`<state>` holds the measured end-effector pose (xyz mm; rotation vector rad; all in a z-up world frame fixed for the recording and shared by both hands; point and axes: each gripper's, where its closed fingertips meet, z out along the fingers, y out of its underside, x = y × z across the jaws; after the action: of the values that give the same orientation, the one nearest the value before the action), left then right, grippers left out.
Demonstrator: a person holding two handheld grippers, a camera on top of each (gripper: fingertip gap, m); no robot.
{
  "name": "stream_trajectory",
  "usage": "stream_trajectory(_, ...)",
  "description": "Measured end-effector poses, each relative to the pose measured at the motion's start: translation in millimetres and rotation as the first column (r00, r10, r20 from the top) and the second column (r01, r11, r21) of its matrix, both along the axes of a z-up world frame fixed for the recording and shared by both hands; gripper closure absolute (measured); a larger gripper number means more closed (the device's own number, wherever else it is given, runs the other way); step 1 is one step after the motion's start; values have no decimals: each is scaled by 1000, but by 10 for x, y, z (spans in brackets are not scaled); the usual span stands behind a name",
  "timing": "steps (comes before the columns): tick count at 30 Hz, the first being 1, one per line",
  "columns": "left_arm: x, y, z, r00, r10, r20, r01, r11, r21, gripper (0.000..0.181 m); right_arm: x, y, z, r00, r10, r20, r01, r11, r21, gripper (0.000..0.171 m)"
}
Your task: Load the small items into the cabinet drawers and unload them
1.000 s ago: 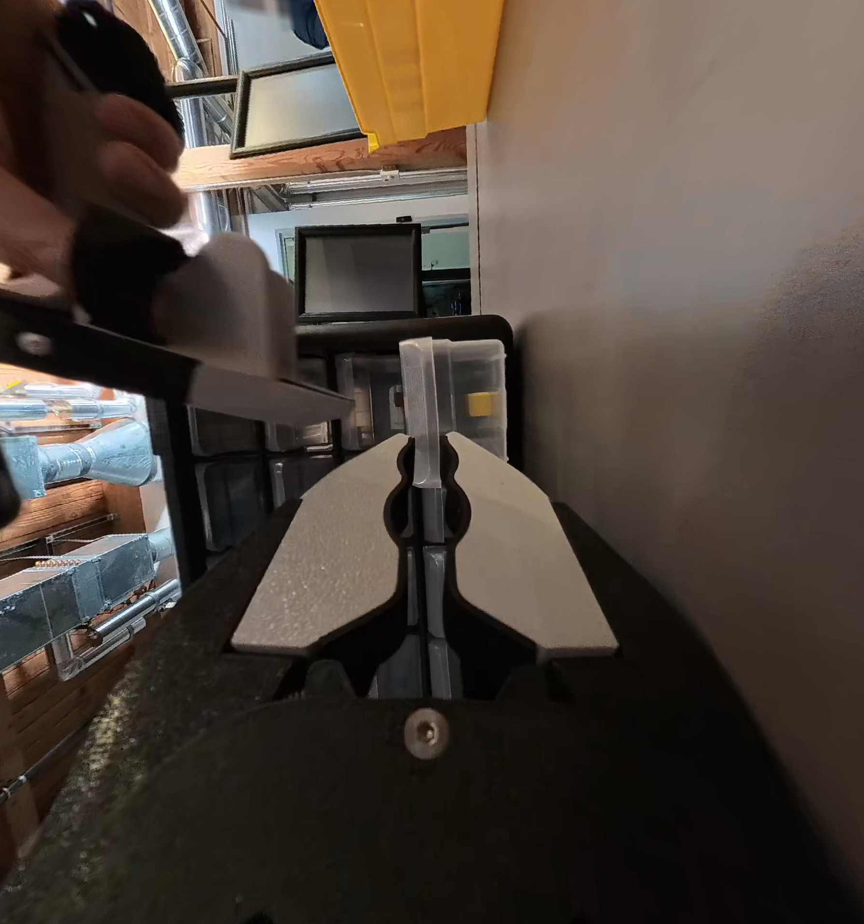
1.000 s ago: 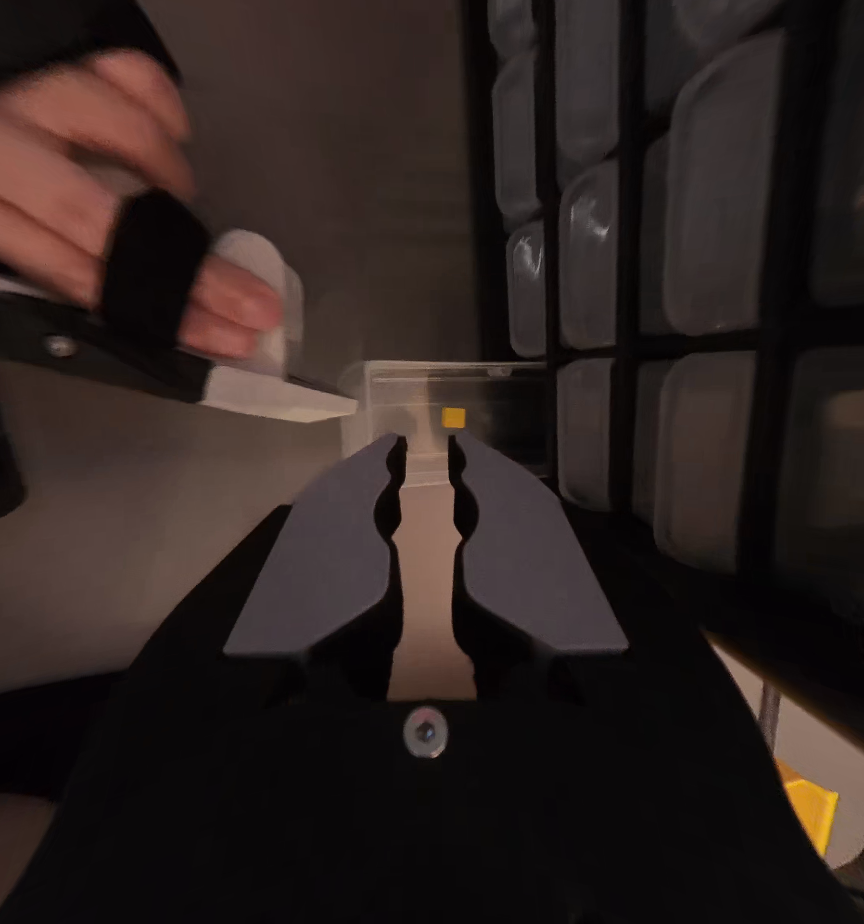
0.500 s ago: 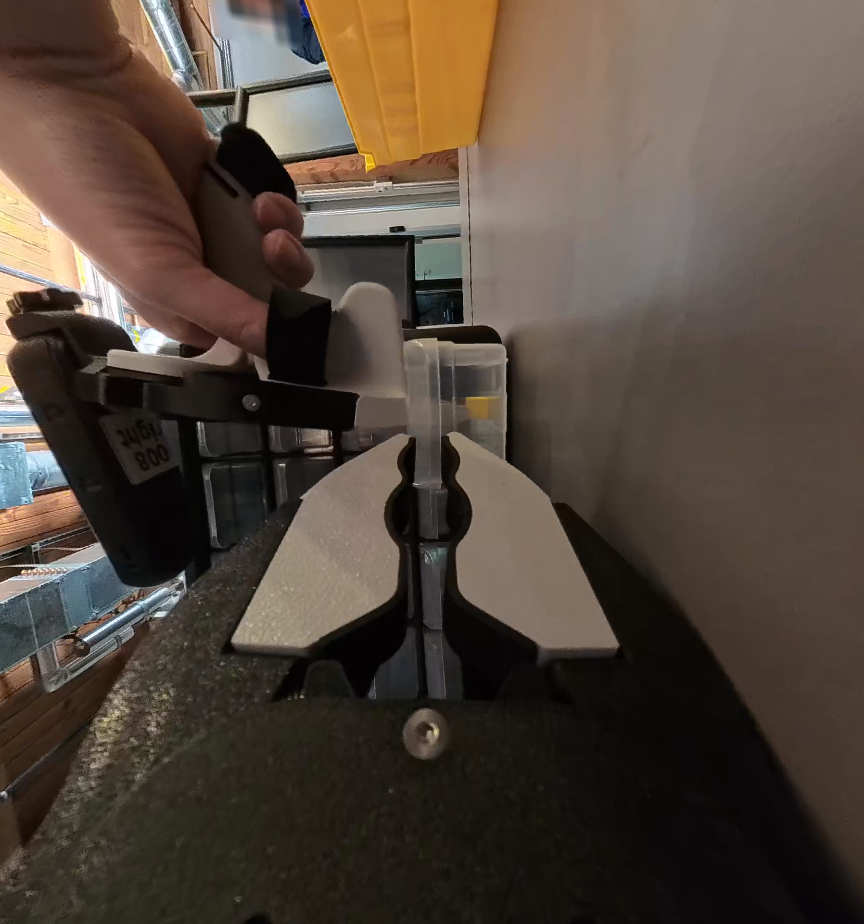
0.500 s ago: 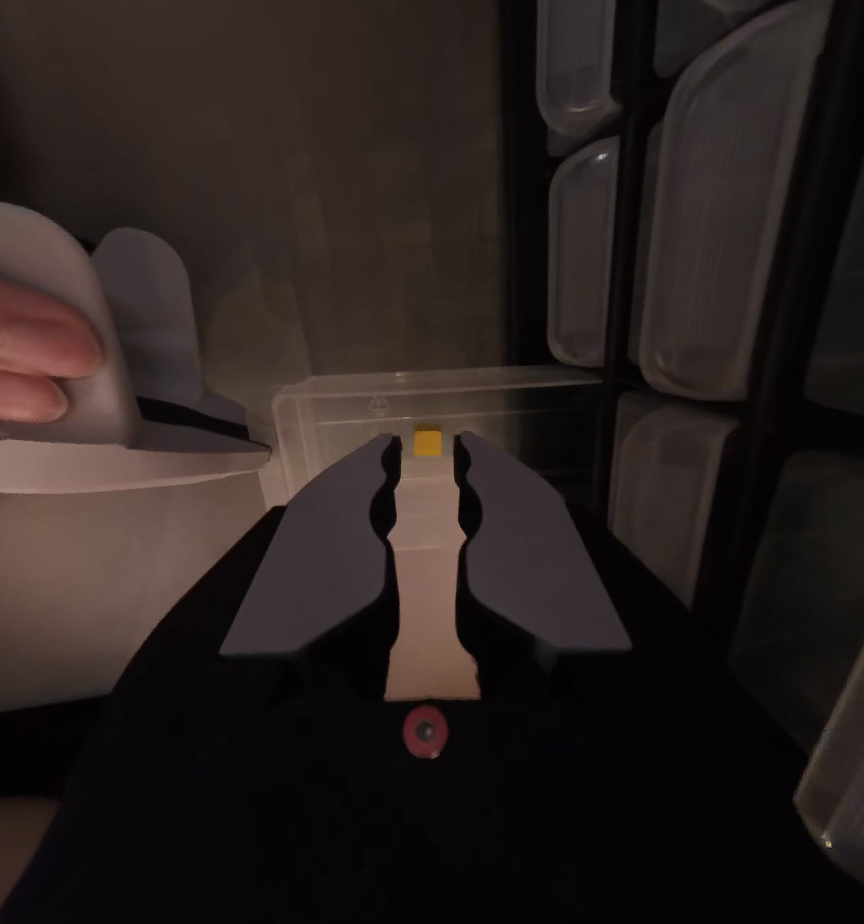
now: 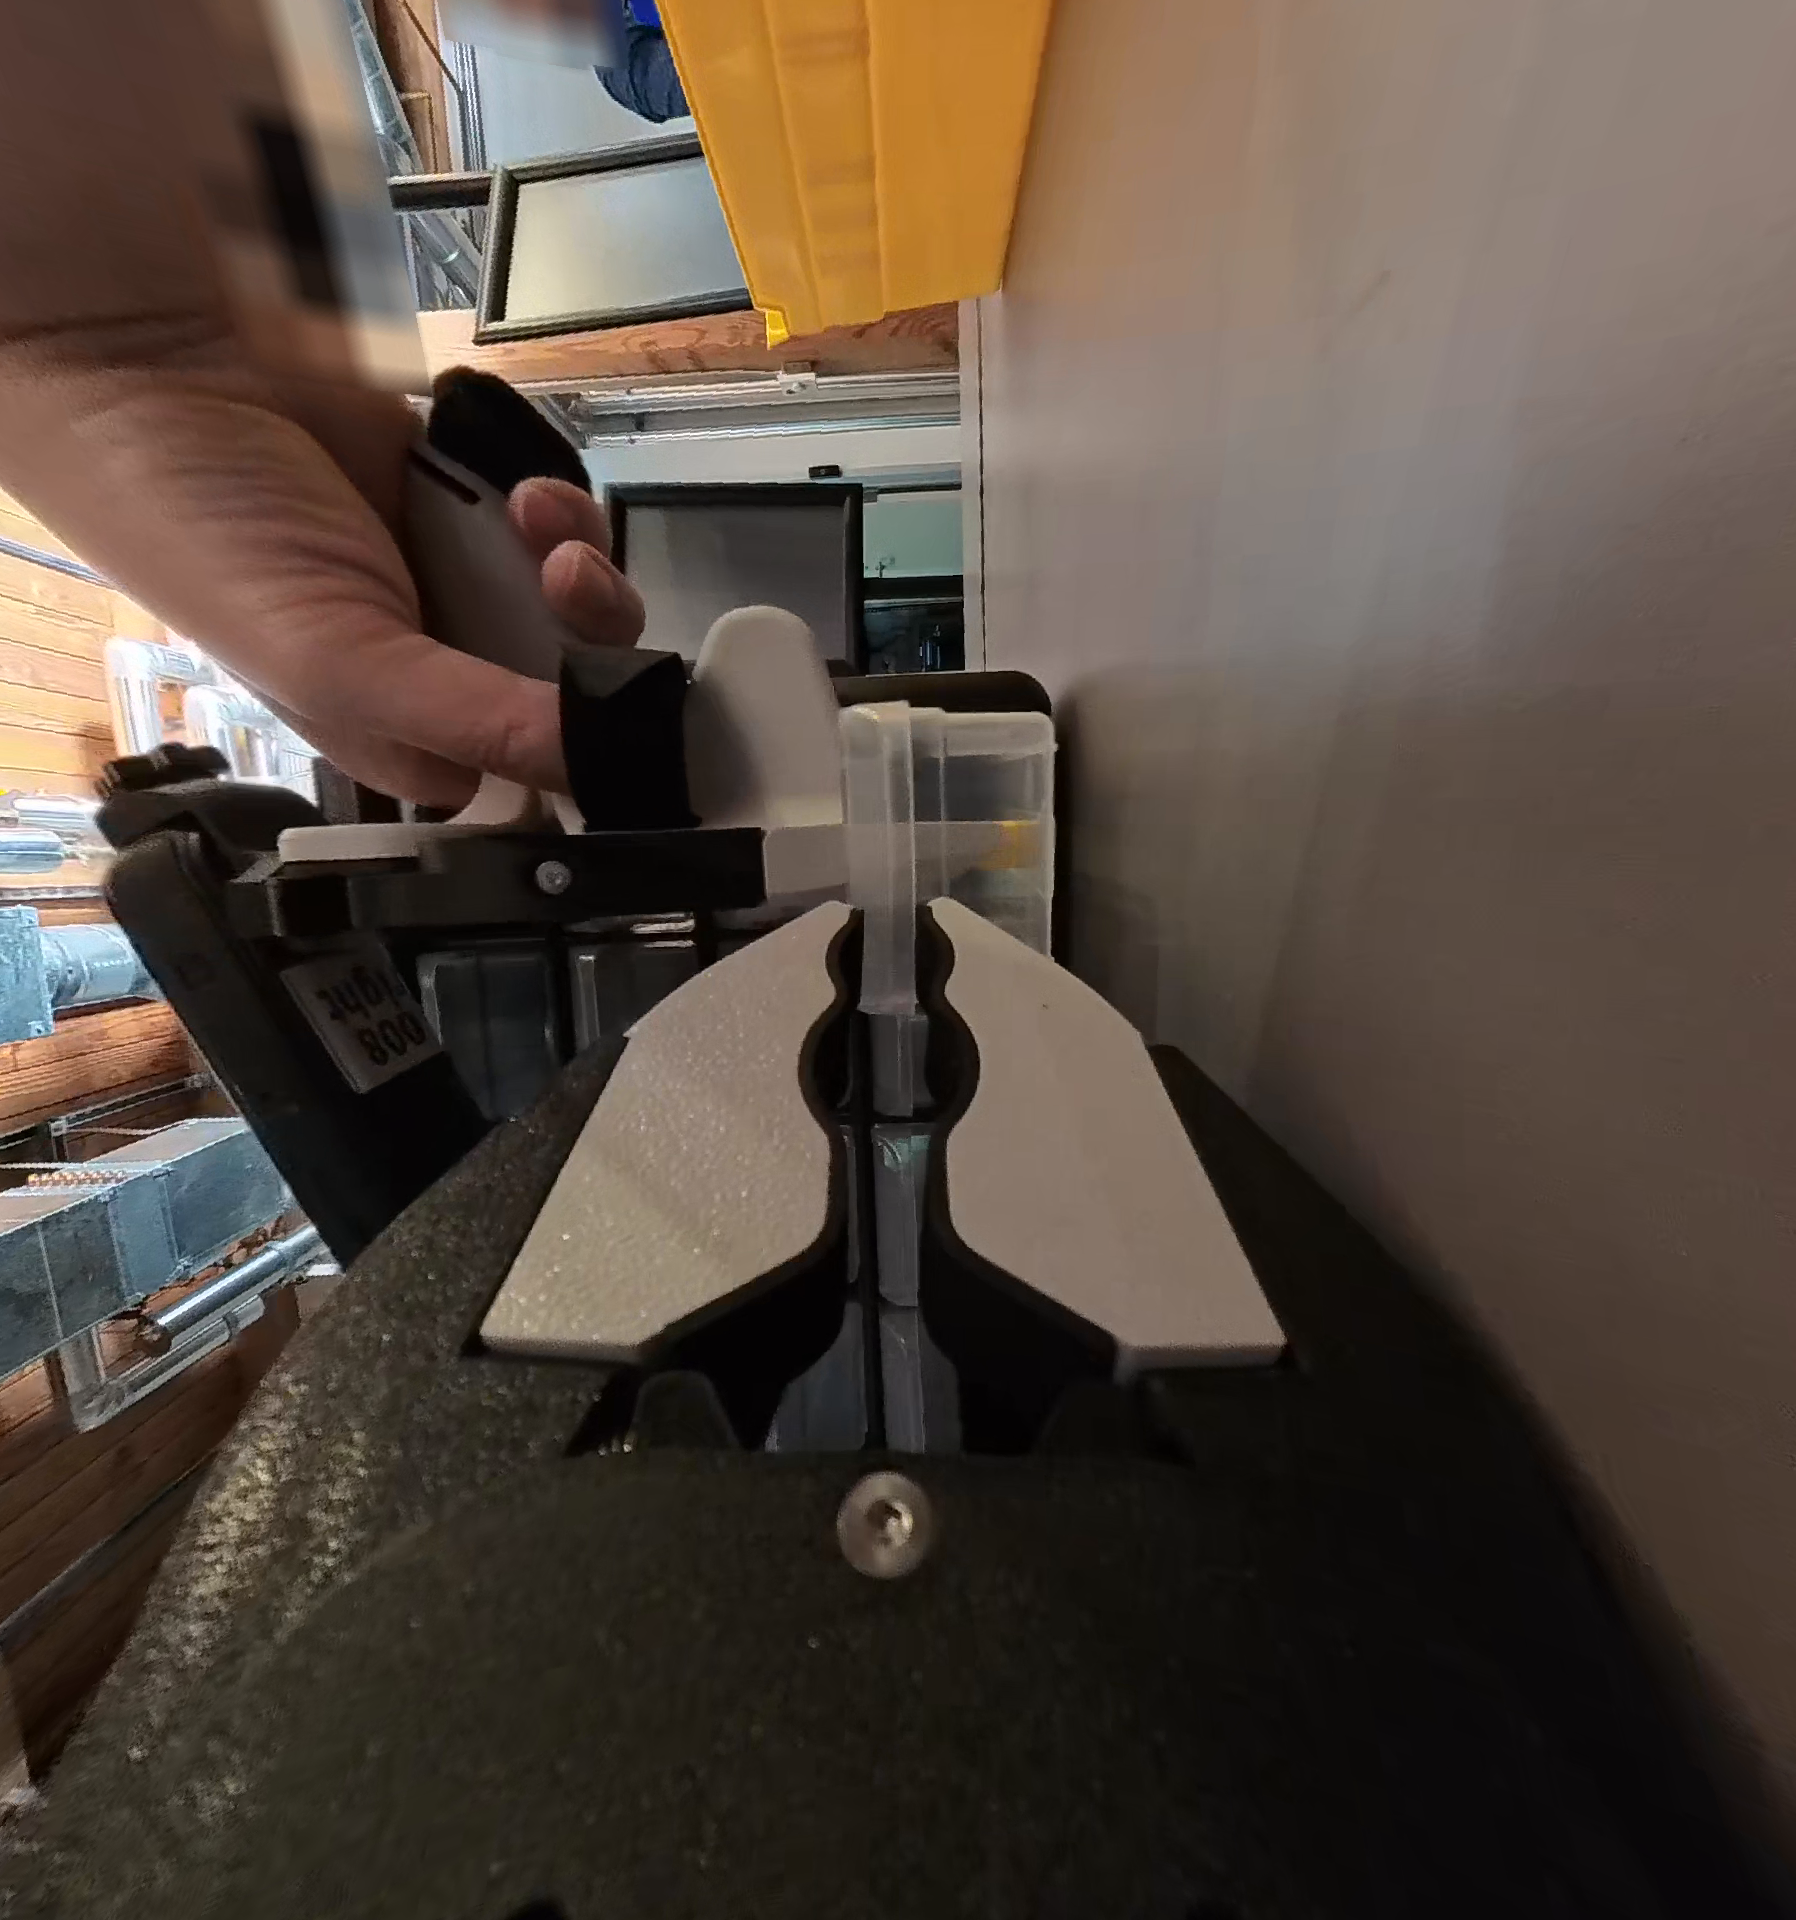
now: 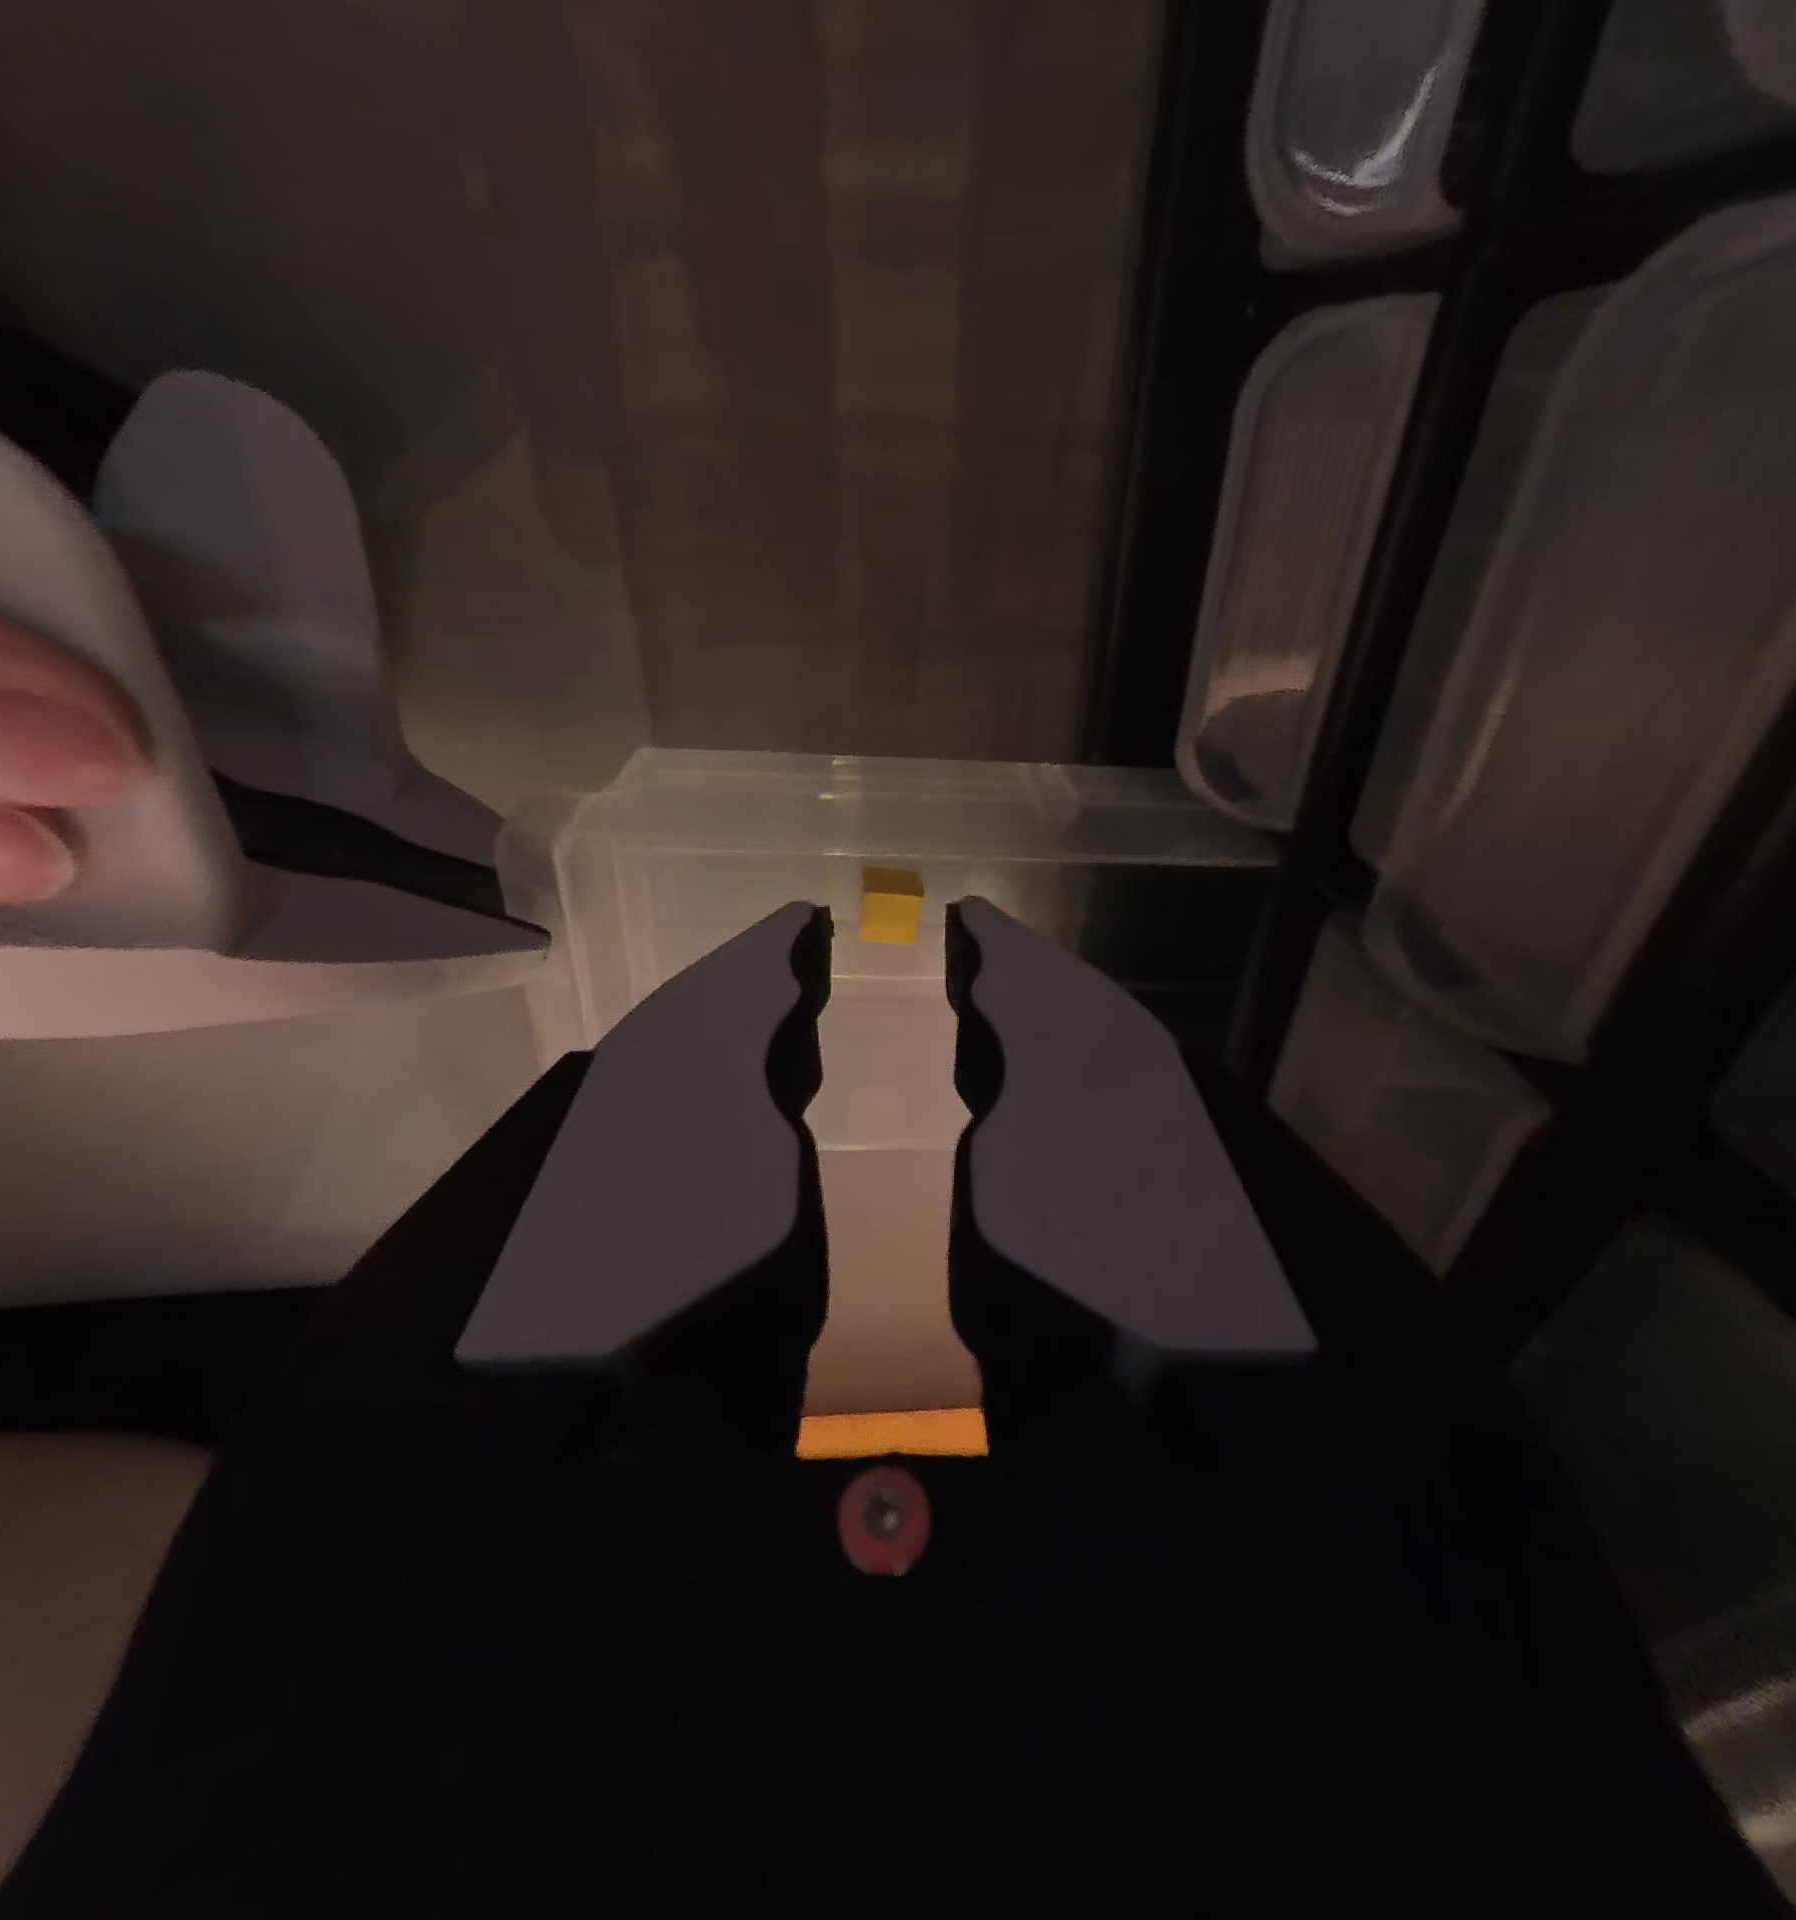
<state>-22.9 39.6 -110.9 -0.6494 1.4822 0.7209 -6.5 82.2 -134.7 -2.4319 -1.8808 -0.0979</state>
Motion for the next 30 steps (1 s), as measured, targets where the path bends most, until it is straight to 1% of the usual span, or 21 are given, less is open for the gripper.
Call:
stream_trajectory(7,19,-22,-19,1000,-7,-12,7,1000,5,172,2,-40,-67,999,-10,42,12,999,-46,148)
stream_trajectory(9,17,-21,-18,1000,-9,-11,9,1000,4,172,5,-30,-69,999,-10,51,13,999,-48,151)
stream_trajectory(10,16,-20,-19,1000,-9,-10,9,1000,3,172,3,-24,-68,999,-11,54,13,999,-48,157)
stream_trajectory(11,14,-19,-19,1000,-8,-11,8,1000,4,172,-1,-20,-68,999,-14,52,16,999,-50,159)
stream_trajectory(16,6,-7,-23,1000,-1,-9,1,1000,3,172,29,-27,-21,1000,-3,31,3,1000,-26,159)
stream_trajectory(19,-3,-3,-22,1000,-2,-5,2,1000,0,172,75,-40,153,1000,-11,-21,12,999,30,159)
stream_trajectory(22,6,1,-25,1000,0,-7,0,1000,2,172,99,-91,452,991,-15,-133,28,995,93,159)
stream_trajectory(24,15,18,-25,1000,5,-7,-5,1000,1,172,207,-146,663,983,-34,-182,59,989,137,159)
stream_trajectory(27,23,45,-27,1000,19,-11,-19,1000,0,172,478,-267,904,964,-93,-251,139,976,170,159)
stream_trajectory(30,33,58,-25,1000,23,-10,-23,1000,-1,172,867,-358,1003,924,-224,-311,284,945,163,159)
